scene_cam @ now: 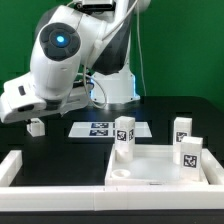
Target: Assemble square table
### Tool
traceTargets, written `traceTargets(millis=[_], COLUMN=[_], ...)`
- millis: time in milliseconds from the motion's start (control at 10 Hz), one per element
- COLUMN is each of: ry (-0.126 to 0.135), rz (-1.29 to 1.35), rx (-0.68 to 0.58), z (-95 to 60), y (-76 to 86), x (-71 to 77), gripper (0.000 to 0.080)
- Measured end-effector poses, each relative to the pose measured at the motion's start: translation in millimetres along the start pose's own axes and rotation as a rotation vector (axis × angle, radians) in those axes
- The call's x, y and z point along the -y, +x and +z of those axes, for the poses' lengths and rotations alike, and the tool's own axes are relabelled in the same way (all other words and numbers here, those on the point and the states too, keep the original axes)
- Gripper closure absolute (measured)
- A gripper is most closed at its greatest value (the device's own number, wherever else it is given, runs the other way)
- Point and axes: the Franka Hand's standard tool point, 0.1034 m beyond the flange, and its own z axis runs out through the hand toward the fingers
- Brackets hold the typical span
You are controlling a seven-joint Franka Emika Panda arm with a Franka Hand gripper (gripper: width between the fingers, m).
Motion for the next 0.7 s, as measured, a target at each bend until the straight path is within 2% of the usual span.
traceTargets(millis=[100,200,300,500,700], ry=[-0.015,-0.04,-0.038,-0.039,-0.033], rz=[-0.003,-0.01,0.008,0.118,0.111], rx=[-0.003,0.004,0.03,0.084,0.103], z=[4.9,21.2,32.3,45.5,52.3], y=[0.6,-0.8,-7.5,-4.7,-5.5], x=[-3.7,-9.9,-12.9,-2.8,-3.8], gripper=[0.0151,0.0151,0.0151,0.0151,0.0151])
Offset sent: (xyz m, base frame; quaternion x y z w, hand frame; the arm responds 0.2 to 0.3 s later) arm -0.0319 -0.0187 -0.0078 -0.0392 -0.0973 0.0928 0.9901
